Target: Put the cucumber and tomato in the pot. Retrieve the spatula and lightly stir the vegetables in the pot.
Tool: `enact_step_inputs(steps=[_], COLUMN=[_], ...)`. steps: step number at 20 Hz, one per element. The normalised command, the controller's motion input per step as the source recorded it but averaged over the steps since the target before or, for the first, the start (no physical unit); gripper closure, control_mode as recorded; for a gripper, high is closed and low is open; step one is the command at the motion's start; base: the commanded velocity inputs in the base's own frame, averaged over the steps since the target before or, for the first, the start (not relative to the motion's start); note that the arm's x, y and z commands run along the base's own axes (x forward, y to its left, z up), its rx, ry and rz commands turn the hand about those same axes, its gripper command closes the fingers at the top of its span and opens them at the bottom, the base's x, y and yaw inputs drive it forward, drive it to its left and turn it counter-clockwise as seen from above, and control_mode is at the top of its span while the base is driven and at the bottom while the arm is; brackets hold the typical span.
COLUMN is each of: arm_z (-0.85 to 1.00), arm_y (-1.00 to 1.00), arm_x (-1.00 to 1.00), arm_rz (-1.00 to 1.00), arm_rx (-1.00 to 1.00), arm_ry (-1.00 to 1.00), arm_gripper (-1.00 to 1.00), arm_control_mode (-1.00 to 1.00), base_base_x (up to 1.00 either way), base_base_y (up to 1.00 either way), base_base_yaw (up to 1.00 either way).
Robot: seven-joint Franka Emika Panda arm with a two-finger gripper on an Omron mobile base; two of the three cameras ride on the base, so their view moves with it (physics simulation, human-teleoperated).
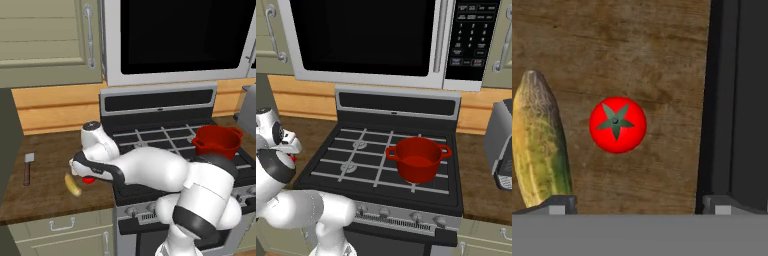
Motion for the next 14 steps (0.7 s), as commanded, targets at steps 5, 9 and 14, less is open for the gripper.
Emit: enact_step_inputs(steps=[5, 9, 14], arm_z=[-0.31, -0.16, -0.12], arm_y=[0.03, 0.23, 0.27], arm_x=[0.27, 0.11, 0.03], arm_rz=[0.0, 0.0, 0.0], arm_rx=[0.0, 0.0, 0.0], arm_ry=[0.0, 0.0, 0.0], arm_gripper=[-1.0, -1.0, -1.0], arm_control_mode=[-1.0, -1.0, -1.0], base_base_x=[0.0, 0.0, 0.0], base_base_y=[0.0, 0.0, 0.0], base_base_yaw=[0.0, 0.0, 0.0])
